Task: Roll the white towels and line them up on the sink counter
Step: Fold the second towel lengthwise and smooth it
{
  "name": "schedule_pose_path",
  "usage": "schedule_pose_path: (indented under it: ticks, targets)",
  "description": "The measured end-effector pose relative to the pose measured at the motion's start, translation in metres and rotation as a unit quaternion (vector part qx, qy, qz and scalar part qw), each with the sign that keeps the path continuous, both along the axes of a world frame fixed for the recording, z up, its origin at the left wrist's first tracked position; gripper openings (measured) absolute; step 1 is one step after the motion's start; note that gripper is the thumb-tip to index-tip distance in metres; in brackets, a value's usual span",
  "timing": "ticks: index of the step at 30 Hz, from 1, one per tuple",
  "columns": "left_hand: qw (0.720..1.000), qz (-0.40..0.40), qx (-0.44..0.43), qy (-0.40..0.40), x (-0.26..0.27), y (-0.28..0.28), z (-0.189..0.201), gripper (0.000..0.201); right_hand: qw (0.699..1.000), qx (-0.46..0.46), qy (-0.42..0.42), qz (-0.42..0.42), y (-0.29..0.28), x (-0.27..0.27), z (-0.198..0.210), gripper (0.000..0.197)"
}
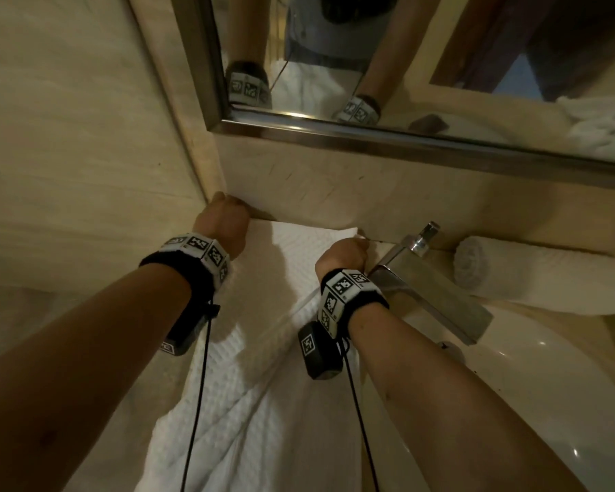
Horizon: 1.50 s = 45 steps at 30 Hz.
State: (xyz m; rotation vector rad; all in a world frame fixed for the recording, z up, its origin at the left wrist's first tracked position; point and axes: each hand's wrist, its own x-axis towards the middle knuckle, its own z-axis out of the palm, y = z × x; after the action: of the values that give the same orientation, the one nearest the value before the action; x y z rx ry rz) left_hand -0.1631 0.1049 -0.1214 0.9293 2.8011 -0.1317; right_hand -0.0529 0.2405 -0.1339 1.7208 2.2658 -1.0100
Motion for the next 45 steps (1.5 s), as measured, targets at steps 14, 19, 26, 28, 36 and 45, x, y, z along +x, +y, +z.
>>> schedule_pose_path:
  ticks: [14, 19, 26, 28, 36, 45]
  targets:
    - [0.974, -0.182, -0.016, -0.132, 0.053, -0.01, -0.027, 0.071, 0.965, 0.106, -0.112, 0.214, 0.01, 0.0, 0.003, 0.036]
    - [0.98, -0.136, -0.087, -0.113, 0.073, -0.011, -0.04, 0.083, 0.962, 0.142, -0.032, 0.229, -0.012, 0.014, -0.008, 0.055]
    - [0.98, -0.1, -0.094, -0.146, 0.079, -0.002, -0.024, 0.086, 0.87, 0.216, 0.07, 0.438, -0.037, 0.068, -0.005, 0.036]
    - [0.983, -0.084, -0.096, -0.13, 0.084, -0.002, -0.023, 0.087, 0.887, 0.145, 0.029, 0.438, -0.041, 0.079, -0.01, 0.034]
    - [0.99, -0.096, -0.038, -0.099, 0.113, -0.025, -0.021, 0.066, 0.96, 0.072, 0.113, 0.245, -0.046, 0.096, -0.011, 0.038]
    - [0.983, -0.053, -0.077, -0.158, 0.113, -0.028, -0.026, 0.067, 0.98, -0.104, 0.103, 0.136, -0.055, 0.122, -0.002, 0.037]
